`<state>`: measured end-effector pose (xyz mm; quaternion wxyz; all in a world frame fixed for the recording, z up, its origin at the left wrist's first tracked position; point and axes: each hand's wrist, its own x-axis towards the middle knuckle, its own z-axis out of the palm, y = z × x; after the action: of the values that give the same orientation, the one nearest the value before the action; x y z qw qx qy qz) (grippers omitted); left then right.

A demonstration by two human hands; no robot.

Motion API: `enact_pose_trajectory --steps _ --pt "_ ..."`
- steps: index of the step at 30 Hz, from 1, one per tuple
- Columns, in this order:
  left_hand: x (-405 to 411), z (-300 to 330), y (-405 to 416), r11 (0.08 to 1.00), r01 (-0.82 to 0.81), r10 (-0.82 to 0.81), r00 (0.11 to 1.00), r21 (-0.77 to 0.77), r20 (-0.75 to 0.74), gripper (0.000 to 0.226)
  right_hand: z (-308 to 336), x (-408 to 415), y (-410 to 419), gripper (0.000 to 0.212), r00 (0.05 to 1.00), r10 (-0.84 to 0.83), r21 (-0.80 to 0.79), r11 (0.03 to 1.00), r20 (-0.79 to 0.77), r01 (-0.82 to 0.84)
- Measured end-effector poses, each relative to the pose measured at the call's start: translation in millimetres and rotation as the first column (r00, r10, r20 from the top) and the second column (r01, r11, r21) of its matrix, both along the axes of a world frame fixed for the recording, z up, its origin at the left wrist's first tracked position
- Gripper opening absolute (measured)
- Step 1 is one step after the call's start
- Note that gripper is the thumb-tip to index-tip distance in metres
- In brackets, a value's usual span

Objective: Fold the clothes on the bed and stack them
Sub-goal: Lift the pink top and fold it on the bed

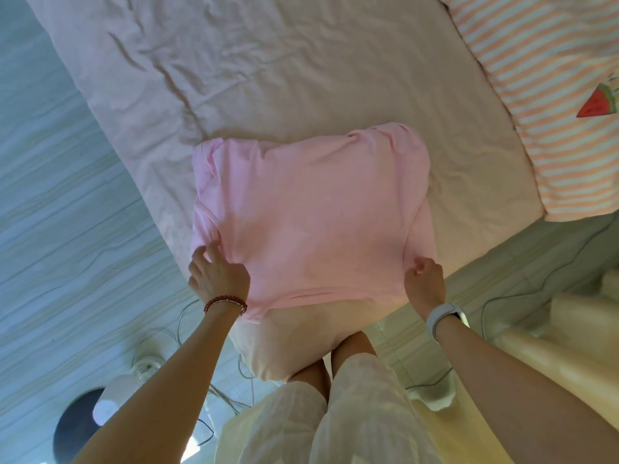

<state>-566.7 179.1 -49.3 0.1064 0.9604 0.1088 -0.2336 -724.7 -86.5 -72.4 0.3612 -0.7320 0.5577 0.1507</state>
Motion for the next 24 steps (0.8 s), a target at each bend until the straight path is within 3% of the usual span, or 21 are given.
enact_pose_trajectory --steps 4,8,13,16,18,21,24 --pt "33 -1 -39 0.971 0.226 -0.219 0.972 -0.084 0.079 0.057 9 56 -24 0.029 0.977 -0.007 -0.107 0.994 0.213 0.03" --pt "81 -9 -74 0.955 0.264 -0.247 0.961 -0.138 0.126 0.05 18 120 -62 0.031 0.935 -0.023 -0.142 0.987 0.355 0.078" --pt "146 -20 -76 0.997 -0.016 0.035 0.968 -0.079 0.248 0.043 9 182 -101 0.037 0.958 -0.046 -0.076 0.995 0.284 0.071" --pt "178 -27 -62 0.972 -0.224 0.23 0.968 -0.067 0.101 0.05 0 201 -108 0.021 0.974 -0.053 0.021 0.999 0.221 0.05" --pt "191 -30 -54 0.961 -0.252 0.256 0.967 -0.119 0.021 0.044 -6 206 -109 0.016 0.977 -0.057 0.033 0.998 0.205 0.052" --pt "203 -30 -49 0.845 -0.392 0.426 0.904 -0.364 0.015 0.033 -7 207 -113 0.02 0.948 -0.138 -0.033 0.988 0.288 0.154" --pt "213 -31 -42 0.763 -0.53 0.55 0.833 -0.37 -0.06 0.02 -7 200 -126 0.026 0.928 -0.196 -0.149 0.956 0.316 0.253"
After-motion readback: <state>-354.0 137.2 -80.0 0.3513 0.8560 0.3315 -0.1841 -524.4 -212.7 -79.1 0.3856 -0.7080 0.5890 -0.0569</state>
